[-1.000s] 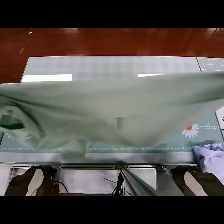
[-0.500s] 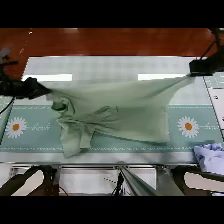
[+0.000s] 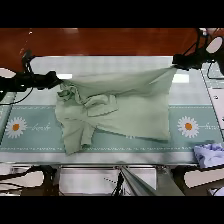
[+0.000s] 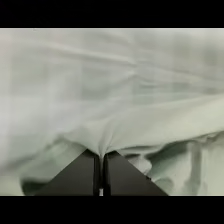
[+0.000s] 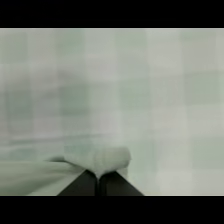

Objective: Fold the shirts.

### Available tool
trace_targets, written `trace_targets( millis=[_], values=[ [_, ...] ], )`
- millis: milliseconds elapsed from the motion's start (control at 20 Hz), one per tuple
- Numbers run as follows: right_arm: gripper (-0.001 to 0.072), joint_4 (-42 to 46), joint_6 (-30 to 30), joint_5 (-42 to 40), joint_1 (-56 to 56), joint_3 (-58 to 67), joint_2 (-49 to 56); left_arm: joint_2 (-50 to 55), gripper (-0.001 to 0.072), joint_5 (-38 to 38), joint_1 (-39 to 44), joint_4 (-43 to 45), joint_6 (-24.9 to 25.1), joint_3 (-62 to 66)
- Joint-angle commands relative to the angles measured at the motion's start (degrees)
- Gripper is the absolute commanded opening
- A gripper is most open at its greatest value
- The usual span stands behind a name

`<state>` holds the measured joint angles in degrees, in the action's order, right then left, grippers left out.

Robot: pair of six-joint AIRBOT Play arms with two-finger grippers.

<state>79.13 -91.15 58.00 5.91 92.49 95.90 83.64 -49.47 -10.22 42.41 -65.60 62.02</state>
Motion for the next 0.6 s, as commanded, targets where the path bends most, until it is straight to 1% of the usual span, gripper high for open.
trace_targets(
  millis=[0, 50, 100, 150, 200, 250, 300, 350, 400, 450, 500, 550],
  values=[
    [0.0033, -2.8, -1.2, 3.3, 0.0, 0.0, 4.3, 5.1, 0.0026, -1.9, 0.6, -0.5, 0.4, 0.1],
    [0.0099, -2.8, -1.2, 4.4, 0.0, 0.0, 4.6, 5.3, 0.0058, -3.2, 0.4, -0.4, 0.4, 0.1],
    [0.0248, -2.8, -1.1, 5.7, 0.0, 0.1, 4.3, 5.1, 0.0207, -4.5, -0.3, -0.4, 0.4, 0.3],
    [0.0356, -2.4, -0.3, 8.0, 0.2, 0.7, 3.7, 5.0, 0.0401, -7.4, -1.5, -0.4, 0.4, 1.3],
    [0.0387, -2.0, 2.4, 11.4, 0.6, 1.7, 2.7, 5.0, 0.0471, -11.9, -3.2, 0.6, 0.4, 3.0],
    [0.0387, -1.1, 5.0, 15.3, 1.1, 2.7, 1.4, 4.9, 0.0471, -17.9, -5.6, 2.5, -0.1, 5.4],
    [0.0387, 1.0, 6.8, 19.0, 1.7, 3.2, -0.3, 4.9, 0.047, -23.0, -7.9, 5.0, -3.2, 7.4],
    [0.0388, 4.7, 7.7, 22.3, 2.3, 3.2, -2.2, 4.8, 0.047, -28.1, -10.4, 7.8, -7.8, 8.7],
    [0.0388, 9.2, 7.9, 25.1, 3.0, 3.1, -3.8, 4.5, 0.0468, -32.2, -12.7, 9.8, -9.8, 8.7],
    [0.0429, 12.0, 7.9, 27.1, 3.9, 2.6, -5.0, 4.0, 0.0466, -35.6, -14.6, 11.7, -10.4, 7.5],
    [0.045, 12.2, 7.8, 28.5, 5.3, 1.4, -6.0, 3.0, 0.0466, -37.2, -16.0, 13.1, -10.4, 5.2],
    [0.0452, 10.0, 7.8, 29.0, 6.8, -0.4, -6.9, 1.5, 0.0466, -37.1, -17.1, 14.6, -10.1, 1.6]
  ],
)
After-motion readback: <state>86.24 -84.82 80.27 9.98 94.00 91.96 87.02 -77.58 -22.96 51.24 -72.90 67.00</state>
